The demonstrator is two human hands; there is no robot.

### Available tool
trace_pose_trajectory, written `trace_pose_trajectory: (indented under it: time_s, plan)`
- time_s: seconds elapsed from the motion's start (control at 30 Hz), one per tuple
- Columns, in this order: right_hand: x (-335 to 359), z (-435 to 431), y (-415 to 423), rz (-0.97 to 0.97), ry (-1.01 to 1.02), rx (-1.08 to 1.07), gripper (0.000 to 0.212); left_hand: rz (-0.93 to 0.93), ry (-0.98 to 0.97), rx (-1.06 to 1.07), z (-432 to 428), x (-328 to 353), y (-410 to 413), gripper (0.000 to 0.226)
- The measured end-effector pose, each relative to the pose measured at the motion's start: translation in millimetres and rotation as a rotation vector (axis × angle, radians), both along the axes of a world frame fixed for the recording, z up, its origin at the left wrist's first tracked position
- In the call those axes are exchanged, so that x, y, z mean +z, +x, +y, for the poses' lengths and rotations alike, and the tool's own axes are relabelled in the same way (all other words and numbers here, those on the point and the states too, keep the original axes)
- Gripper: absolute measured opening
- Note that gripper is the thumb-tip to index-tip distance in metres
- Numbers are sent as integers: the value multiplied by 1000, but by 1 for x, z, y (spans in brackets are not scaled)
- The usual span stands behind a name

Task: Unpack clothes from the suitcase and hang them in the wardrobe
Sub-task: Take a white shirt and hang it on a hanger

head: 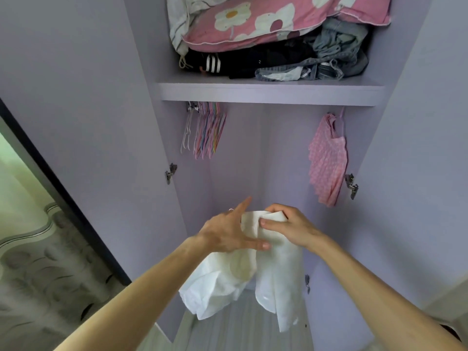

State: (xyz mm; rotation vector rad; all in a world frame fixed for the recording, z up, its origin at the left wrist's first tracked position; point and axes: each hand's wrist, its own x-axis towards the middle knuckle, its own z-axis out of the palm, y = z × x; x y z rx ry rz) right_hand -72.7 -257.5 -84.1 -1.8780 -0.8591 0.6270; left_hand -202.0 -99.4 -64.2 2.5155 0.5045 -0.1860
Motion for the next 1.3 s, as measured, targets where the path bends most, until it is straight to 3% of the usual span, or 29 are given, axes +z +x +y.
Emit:
trace_pose_trajectory:
  time_s: [0.03, 0.1, 0.17, 0.3, 0.47, 0.63, 0.73, 0.83, 1.03, 1.13, 1.3]
  plan:
    - [1, 2, 0, -34, -13, 28, 13, -2, 34, -4, -4, -3, 0, 102]
    - [-1, 2, 3, -80, -21, 34, 15, -54, 121, -10, -2, -7, 0, 45]
    - [-1, -2, 8, -85, -2, -19, 19, -103, 126, 26, 7, -9, 1, 19]
    - [-6, -7, 16, -109, -6, -96, 26, -93, -60, 68, 21, -12, 0, 25]
    - [-20, 11, 20, -110, 20, -155, 48, -70, 27, 90, 24, -14, 2, 22]
    - [-9, 73, 29, -92, 28, -124, 41, -85, 384, 108, 63, 17, 12, 14]
    - [4, 120, 35, -113, 27, -97, 22, -102, 540, 97, 101, 32, 20, 10]
    - [17, 170, 55, -142, -4, -129, 12, -83, 755, 58, 150, 43, 30, 26]
    - [26, 276, 113, -139, -64, -328, 33, -179, 1112, 41, 271, 65, 50, 44]
    - [14, 326, 140, -137, -98, -386, 44, -80, 1292, 79, 311, 65, 53, 55]
    - [-7, 397, 177, -170, -104, -467, 60, 6, 1425, 64, 340, 58, 67, 62]
